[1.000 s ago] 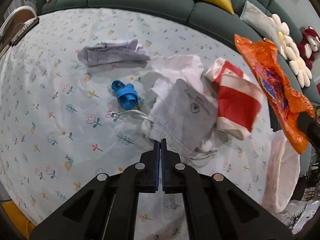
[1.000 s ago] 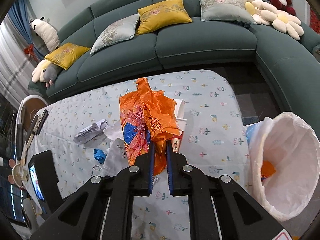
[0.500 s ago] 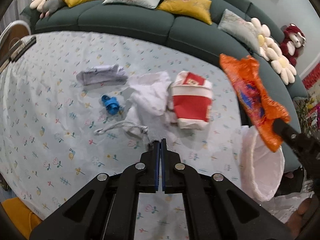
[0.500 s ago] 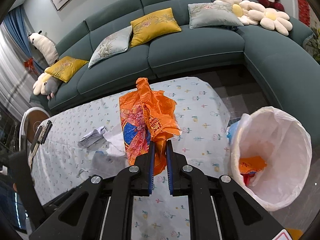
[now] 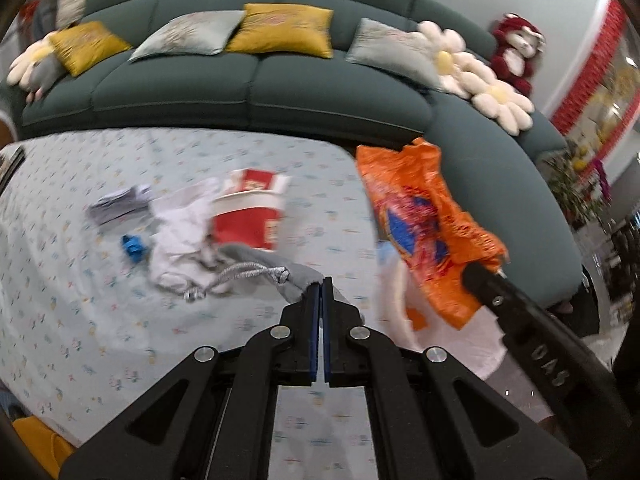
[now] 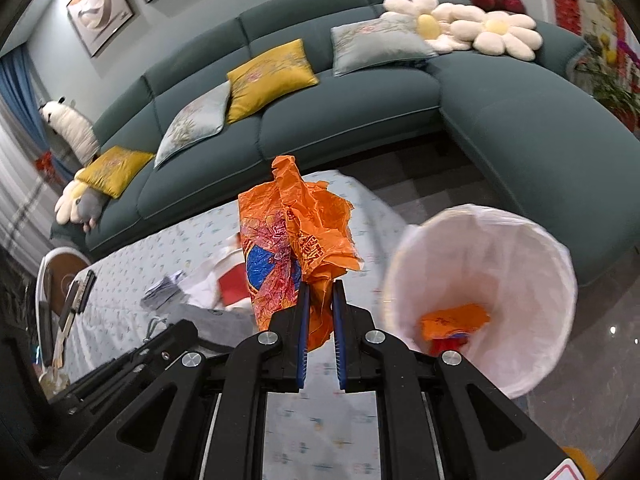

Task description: Collect trash

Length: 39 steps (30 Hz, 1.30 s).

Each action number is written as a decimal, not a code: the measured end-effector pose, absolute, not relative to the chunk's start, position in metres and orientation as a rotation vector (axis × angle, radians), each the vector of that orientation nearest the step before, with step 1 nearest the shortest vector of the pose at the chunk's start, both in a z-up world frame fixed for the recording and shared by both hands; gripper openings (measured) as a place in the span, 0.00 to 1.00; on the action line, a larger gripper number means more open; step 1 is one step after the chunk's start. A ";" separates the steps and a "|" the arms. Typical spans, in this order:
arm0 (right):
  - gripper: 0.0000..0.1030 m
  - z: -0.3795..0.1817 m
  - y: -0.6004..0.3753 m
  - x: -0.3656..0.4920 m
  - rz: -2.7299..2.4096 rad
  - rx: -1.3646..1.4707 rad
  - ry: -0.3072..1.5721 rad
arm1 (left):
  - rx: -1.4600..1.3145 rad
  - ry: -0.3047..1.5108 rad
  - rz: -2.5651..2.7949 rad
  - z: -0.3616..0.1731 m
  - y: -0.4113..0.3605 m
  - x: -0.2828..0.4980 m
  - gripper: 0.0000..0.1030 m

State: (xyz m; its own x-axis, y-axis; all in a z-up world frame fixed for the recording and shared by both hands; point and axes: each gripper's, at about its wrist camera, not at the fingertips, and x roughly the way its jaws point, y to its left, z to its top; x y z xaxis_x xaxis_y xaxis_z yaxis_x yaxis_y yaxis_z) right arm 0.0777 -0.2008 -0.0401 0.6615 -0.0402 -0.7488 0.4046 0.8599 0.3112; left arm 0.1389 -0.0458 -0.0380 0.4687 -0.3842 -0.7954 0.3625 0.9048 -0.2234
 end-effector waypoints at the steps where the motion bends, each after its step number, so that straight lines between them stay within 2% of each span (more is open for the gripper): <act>1: 0.10 -0.040 -0.208 0.072 -0.275 0.492 0.811 | -0.018 0.979 -0.470 -0.036 -0.052 0.136 0.01; 10: 0.10 -0.049 -0.276 0.022 -0.398 0.572 0.784 | 0.047 0.980 -0.593 -0.033 -0.126 0.113 0.01; 21: 0.10 -0.073 -0.332 -0.013 -0.493 0.640 0.791 | 0.139 1.017 -0.678 -0.053 -0.207 0.092 0.01; 35: 0.10 -0.093 -0.357 -0.023 -0.525 0.693 0.804 | 0.175 1.060 -0.692 -0.078 -0.239 0.088 0.03; 36: 0.10 -0.093 -0.357 -0.020 -0.526 0.693 0.805 | 0.178 1.054 -0.678 -0.078 -0.239 0.088 0.06; 37: 0.10 -0.093 -0.357 -0.019 -0.525 0.693 0.806 | 0.185 1.050 -0.662 -0.078 -0.238 0.089 0.17; 39: 0.10 -0.093 -0.357 -0.017 -0.520 0.691 0.807 | 0.186 1.045 -0.647 -0.078 -0.236 0.090 0.29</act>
State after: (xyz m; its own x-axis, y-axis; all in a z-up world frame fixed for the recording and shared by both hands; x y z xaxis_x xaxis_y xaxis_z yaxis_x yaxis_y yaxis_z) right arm -0.0172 -0.3570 -0.0934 0.5906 -0.1594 -0.7911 0.6549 0.6675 0.3544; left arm 0.0903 -0.2357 -0.0781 0.3365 -0.4078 -0.8488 0.5780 0.8010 -0.1556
